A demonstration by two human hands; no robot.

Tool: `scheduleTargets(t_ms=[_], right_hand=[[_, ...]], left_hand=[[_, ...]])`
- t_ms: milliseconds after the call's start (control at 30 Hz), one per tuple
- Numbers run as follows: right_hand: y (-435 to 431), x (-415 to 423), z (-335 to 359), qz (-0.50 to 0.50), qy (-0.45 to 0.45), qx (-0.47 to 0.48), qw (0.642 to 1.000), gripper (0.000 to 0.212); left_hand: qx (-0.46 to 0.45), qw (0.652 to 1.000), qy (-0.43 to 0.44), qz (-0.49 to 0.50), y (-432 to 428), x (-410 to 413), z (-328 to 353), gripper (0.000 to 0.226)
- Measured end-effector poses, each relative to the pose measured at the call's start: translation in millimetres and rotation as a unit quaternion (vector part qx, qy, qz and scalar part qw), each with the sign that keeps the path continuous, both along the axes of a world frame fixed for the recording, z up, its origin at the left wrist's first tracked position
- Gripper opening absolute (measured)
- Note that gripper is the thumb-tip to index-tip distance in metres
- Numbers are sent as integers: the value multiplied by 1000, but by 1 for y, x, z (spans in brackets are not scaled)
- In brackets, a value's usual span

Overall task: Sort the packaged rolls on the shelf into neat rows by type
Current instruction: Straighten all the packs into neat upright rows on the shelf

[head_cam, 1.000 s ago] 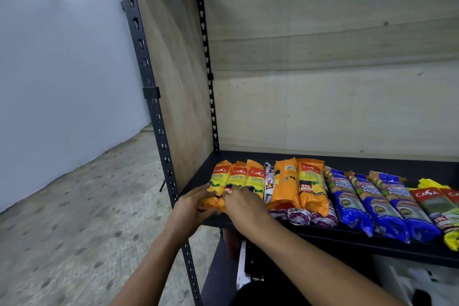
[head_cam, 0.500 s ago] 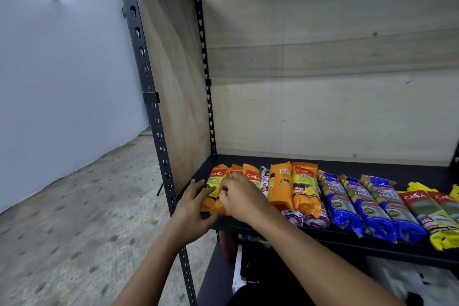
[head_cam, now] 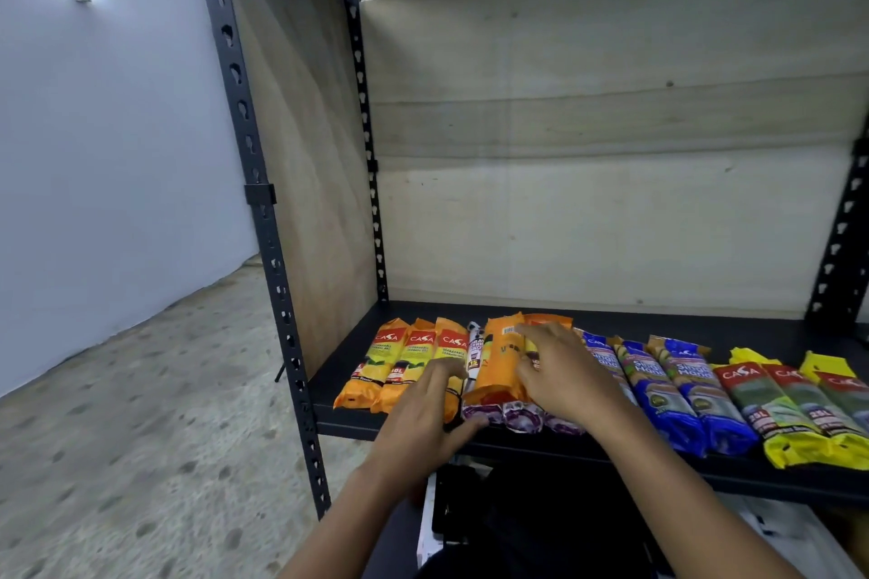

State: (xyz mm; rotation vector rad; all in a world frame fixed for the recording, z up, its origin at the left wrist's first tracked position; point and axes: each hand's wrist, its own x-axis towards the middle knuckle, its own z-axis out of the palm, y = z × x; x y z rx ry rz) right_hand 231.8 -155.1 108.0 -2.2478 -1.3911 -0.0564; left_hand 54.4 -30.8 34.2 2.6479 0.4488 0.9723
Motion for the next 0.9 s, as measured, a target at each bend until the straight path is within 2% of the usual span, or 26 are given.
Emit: scheduleTargets(t_ms=[100,167,233,433,533,700,900], right_hand=[[-13,7,-6,17,39,-78,996,63],[-17,9,-11,27,47,-101,993,64],[-19,9,-14,26,50,-103,993,63],[-22,7,-21,32,28,-89,995,61],[-21,11,-27,31,6,-100,994,68],[-19,20,-36,22,-13,-31,999,54],[-20,16,-36,23,-27,3,999,48]], left_hand=[[-13,998,-59,-31,-8,11,-7,36],[24,997,-65,-30,-9,19,-10,19],[54,996,-57,-32,-8,24,-10,11],[34,998,-42,-42,-10,28,-9,33],[14,997,-57,-40,-10,32,-9,34],[-45,994,-76,-63,-7,35,-6,42],[-7,997,-55,-52,-6,41,2,38]])
